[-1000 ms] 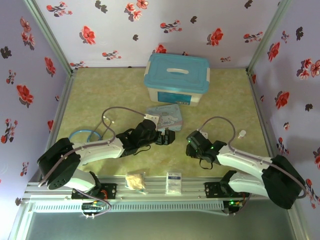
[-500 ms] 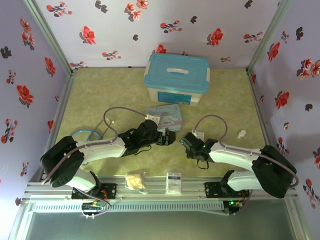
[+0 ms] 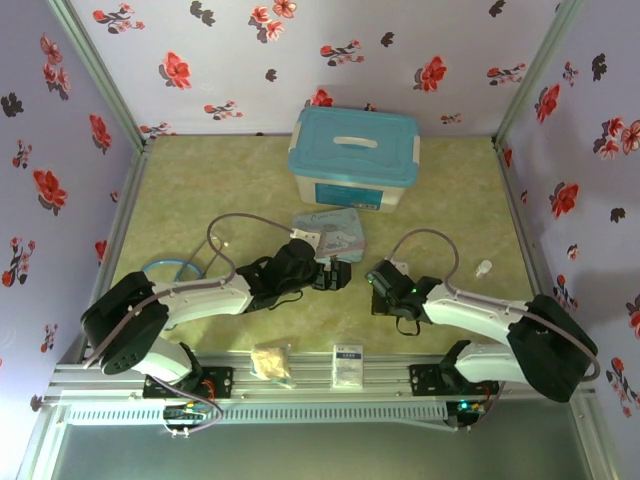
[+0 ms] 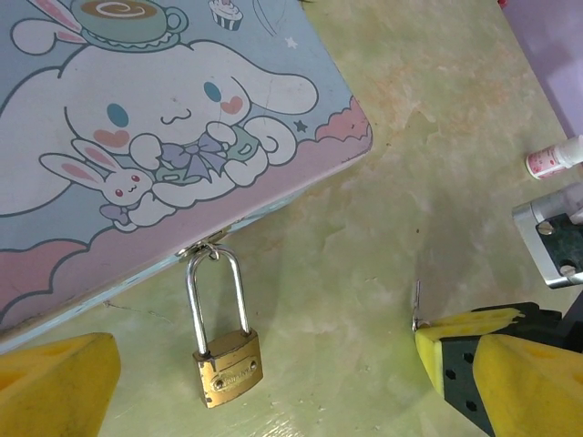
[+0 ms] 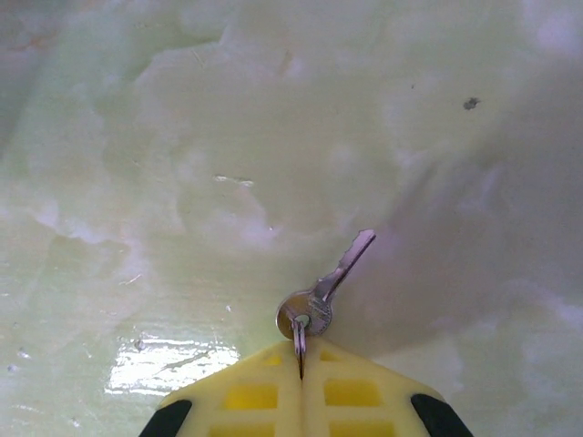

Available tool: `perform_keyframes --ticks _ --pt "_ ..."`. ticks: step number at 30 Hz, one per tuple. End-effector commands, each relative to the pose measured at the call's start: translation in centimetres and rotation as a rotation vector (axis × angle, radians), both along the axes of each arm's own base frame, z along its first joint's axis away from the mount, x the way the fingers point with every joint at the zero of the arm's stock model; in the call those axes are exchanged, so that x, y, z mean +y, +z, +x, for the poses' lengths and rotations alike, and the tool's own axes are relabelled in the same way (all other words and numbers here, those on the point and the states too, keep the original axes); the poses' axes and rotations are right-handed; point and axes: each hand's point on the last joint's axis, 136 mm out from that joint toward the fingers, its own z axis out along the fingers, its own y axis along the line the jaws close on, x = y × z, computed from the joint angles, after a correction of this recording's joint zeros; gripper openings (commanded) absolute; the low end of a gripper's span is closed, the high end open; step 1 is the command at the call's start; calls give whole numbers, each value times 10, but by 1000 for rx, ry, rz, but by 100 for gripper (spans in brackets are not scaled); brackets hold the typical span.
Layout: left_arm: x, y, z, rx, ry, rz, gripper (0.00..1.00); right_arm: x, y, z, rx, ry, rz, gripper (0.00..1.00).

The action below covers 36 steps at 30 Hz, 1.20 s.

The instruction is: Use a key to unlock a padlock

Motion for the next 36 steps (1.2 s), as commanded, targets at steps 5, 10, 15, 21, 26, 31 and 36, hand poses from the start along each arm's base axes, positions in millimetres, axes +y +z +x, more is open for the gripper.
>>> perform_keyframes --ticks 5,10,15,21,26,31,36 --pt "5 21 10 -49 27 -35 100 26 43 -2 -108 214 153 0" --pt "6 33 5 -19 40 -106 100 51 90 -7 -257 373 321 0" --pt "10 54 -4 19 69 -285 100 77 134 -14 -367 498 493 0" --pt "2 82 -25 72 40 -428 95 109 165 -34 -546 730 579 0" --pt "1 82 -31 77 31 -417 95 124 179 -40 -681 816 527 0" --pt "6 82 -34 54 21 -426 86 135 172 -43 -658 867 450 0" --pt "14 70 -37 63 33 -367 72 136 171 -39 -680 849 417 0"
